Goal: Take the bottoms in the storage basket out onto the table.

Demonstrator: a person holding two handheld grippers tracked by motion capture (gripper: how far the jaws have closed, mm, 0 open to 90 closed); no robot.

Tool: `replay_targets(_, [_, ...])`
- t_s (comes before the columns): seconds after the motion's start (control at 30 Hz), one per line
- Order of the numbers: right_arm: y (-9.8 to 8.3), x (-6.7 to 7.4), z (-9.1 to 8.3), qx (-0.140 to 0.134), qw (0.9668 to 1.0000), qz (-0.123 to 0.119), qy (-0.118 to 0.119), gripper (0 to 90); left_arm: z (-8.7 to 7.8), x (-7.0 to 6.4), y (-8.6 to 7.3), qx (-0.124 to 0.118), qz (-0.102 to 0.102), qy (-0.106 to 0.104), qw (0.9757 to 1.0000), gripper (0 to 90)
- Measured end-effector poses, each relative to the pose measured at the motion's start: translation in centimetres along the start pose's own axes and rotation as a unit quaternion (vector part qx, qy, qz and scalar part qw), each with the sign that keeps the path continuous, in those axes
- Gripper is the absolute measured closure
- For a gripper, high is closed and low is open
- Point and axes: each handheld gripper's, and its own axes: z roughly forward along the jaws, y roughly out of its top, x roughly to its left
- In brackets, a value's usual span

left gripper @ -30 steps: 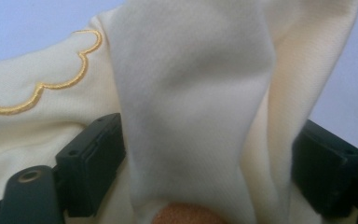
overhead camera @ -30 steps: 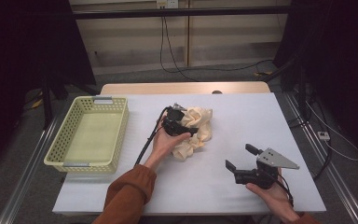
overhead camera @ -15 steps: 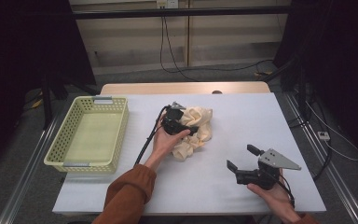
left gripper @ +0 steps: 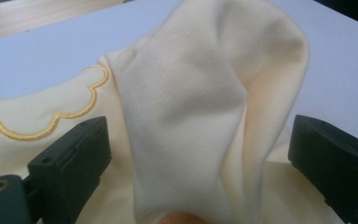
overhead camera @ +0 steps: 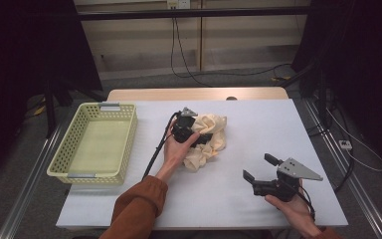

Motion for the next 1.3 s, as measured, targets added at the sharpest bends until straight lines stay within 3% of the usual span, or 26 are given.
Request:
replay_targets(0.2, [0.0, 0.0, 0.1, 0.0, 1.0, 0.001, 0.001, 3.9, -0.4, -0.3, 0.2, -0.005, 0.008, 0.0, 1.0, 5.7])
replay_targets(0.4, [0.0, 0.0, 0.1, 0.002, 1.0, -0.003, 0.001, 3.9, -1.0, -0.5, 0.3, -0.023, 0.004, -0.015, 0.9996, 5.7])
replay_targets(0.5, [0.0, 0.1, 0.1, 0.002, 1.0, -0.002, -0.002, 3.9, -1.2, -0.8, 0.4, -0.018, 0.022, 0.004, 0.9996, 5.8])
replay_targets(0.63, [0.0, 0.1, 0.1, 0.004, 1.0, -0.003, -0.004, 3.9, -1.6, -0.8, 0.6, -0.015, 0.024, 0.004, 0.9996, 5.6])
replay_targets(0.7, [0.0, 0.1, 0.1, 0.005, 1.0, -0.005, -0.003, 3.9, -1.9, -0.8, 0.7, -0.019, 0.02, 0.004, 0.9996, 5.4])
replay_targets(0.83, [0.0, 0.2, 0.1, 0.005, 1.0, -0.006, -0.003, 3.9, -2.7, -0.6, 1.0, -0.023, -0.017, -0.02, 0.9994, 6.4])
replay_targets(1.0, [0.1, 0.4, 0.2, 0.005, 0.9999, -0.01, -0.002, 3.9, -3.3, -1.3, 1.2, -0.013, 0.015, 0.006, 0.9998, 6.0])
replay_targets(1.13, [0.1, 0.5, 0.2, 0.005, 0.9999, -0.01, -0.003, 3.9, -3.9, -1.3, 1.3, -0.024, 0.005, -0.003, 0.9997, 6.3])
replay_targets(1.3, [0.1, 0.4, 0.2, 0.005, 0.9999, -0.009, -0.003, 3.9, -4.5, -1.4, 1.5, -0.032, 0.019, 0.0, 0.9993, 6.6])
